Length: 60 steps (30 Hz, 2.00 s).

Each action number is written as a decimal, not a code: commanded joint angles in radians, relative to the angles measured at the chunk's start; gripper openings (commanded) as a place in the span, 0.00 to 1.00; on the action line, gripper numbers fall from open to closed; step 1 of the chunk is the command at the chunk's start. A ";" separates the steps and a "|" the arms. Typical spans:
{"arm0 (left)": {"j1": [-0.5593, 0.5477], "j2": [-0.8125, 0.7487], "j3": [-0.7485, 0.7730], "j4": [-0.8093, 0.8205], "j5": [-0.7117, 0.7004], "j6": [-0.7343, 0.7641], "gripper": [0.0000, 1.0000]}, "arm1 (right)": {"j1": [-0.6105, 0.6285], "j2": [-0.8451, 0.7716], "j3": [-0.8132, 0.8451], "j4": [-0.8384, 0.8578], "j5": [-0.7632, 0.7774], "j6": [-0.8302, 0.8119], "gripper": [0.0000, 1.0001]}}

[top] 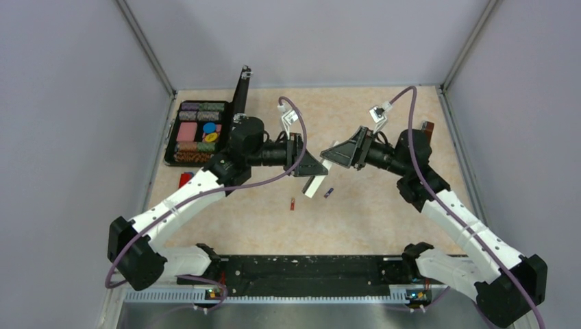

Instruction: Load the batteries into the remote control

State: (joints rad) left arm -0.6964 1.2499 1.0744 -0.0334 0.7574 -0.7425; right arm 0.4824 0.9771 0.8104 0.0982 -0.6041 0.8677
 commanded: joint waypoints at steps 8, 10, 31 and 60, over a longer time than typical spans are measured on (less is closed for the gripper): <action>-0.003 -0.009 0.054 0.180 0.082 -0.107 0.16 | 0.004 -0.028 -0.025 0.195 0.068 0.293 0.21; -0.004 -0.016 0.057 0.147 0.048 -0.077 0.50 | 0.004 -0.034 -0.040 0.204 0.092 0.365 0.10; -0.178 -0.150 -0.101 -0.015 -0.579 0.541 0.70 | 0.005 -0.048 -0.119 -0.097 0.328 0.900 0.00; 0.046 -0.124 0.069 -0.252 -0.380 0.035 0.00 | -0.093 -0.170 -0.106 -0.087 0.067 0.249 0.87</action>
State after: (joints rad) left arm -0.7456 1.1748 1.0958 -0.2771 0.1944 -0.5488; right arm 0.4458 0.8032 0.6174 -0.0269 -0.4152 1.4498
